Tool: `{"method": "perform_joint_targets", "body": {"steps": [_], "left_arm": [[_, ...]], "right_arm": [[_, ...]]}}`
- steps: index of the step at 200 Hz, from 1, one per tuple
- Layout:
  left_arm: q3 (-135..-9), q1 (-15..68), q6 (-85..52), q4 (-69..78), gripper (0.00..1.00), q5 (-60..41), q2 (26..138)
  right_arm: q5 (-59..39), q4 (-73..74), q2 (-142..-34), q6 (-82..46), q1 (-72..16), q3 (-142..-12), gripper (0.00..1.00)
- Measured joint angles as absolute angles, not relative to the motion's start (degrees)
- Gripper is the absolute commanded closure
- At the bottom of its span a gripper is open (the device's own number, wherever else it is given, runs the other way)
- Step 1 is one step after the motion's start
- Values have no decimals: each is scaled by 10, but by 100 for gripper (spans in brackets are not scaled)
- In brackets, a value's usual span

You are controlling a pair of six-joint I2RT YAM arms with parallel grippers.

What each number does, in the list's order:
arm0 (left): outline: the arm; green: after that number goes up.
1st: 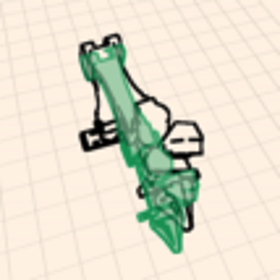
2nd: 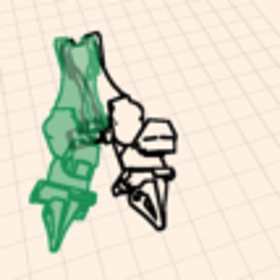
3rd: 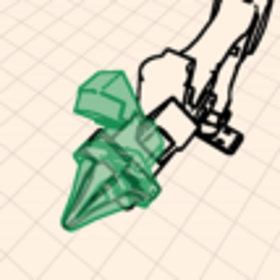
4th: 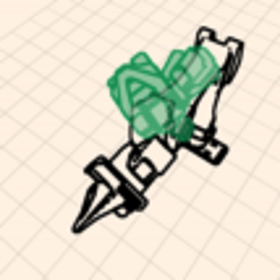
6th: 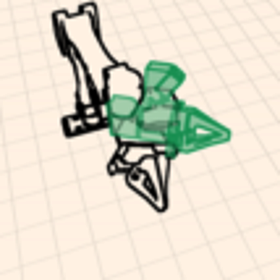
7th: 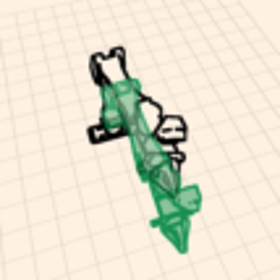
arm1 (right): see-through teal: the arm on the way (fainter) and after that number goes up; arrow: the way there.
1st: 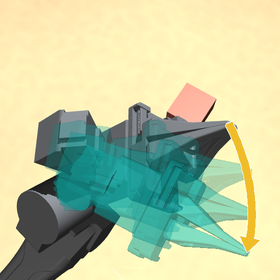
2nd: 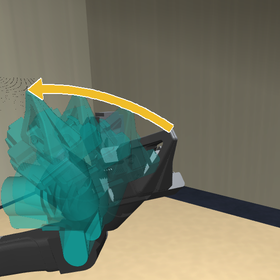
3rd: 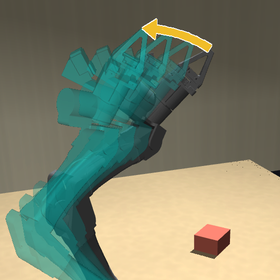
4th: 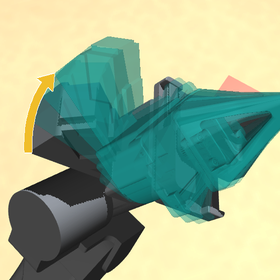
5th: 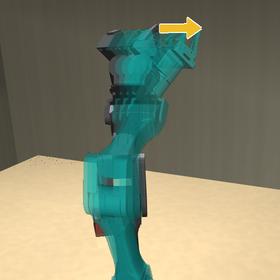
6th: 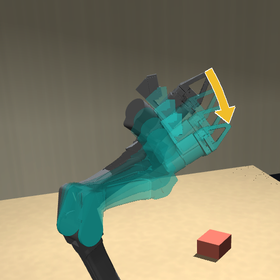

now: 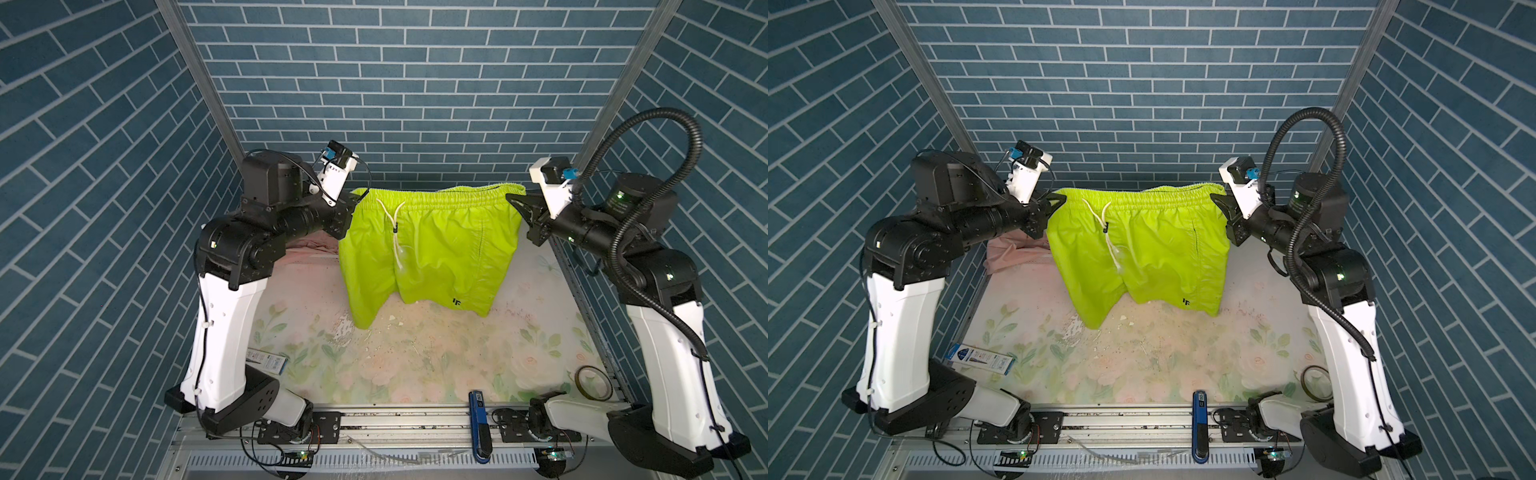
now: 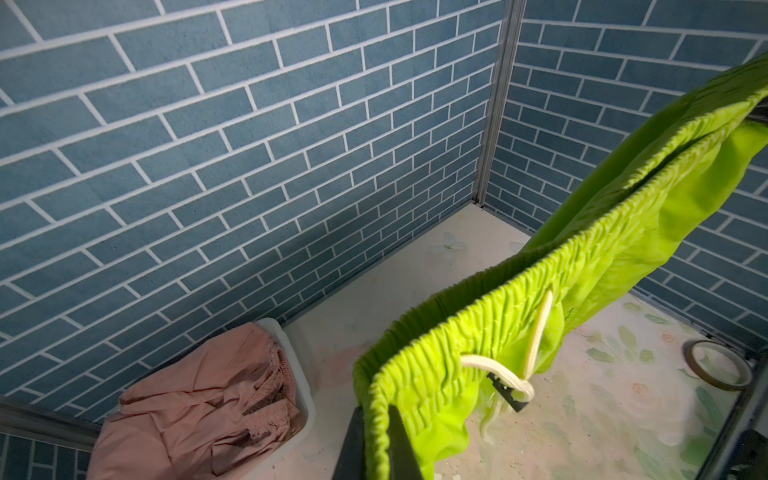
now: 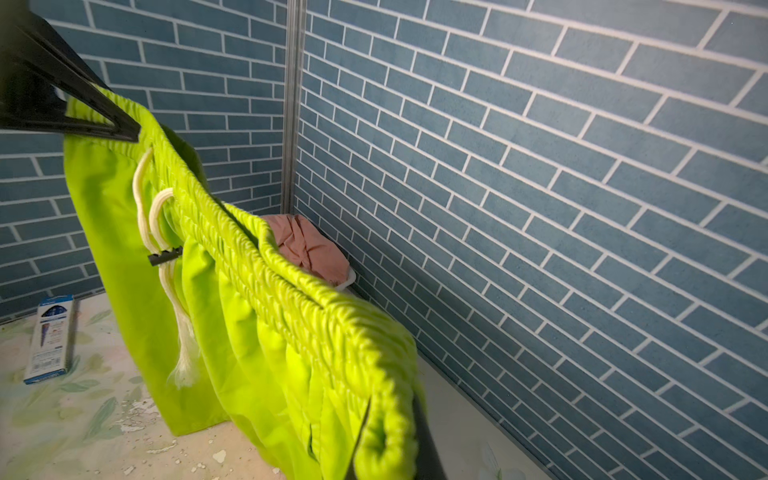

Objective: Fold and stack the shorts
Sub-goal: 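Lift the waistband high with both grippers, spreading them apart to hang the shorts, then lower the hanging shorts flat onto the table with both grippers and release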

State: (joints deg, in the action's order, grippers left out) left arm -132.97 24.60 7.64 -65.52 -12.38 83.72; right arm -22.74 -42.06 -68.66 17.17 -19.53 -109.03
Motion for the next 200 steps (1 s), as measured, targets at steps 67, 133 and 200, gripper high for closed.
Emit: {"method": "perform_joint_targets", "body": {"steps": [67,133,200], "left_arm": [[-1343,253,36,-688,100,-103,848],[-1362,253,34,-728,100,-26,1005],[-1243,253,35,-672,100,-82,844]], "right_arm": [[-213,-456,-712,161,-192,-1113,100],[-181,-471,-792,153,-177,-1083,100],[-231,-463,-690,134,-177,-1018,100]]}}
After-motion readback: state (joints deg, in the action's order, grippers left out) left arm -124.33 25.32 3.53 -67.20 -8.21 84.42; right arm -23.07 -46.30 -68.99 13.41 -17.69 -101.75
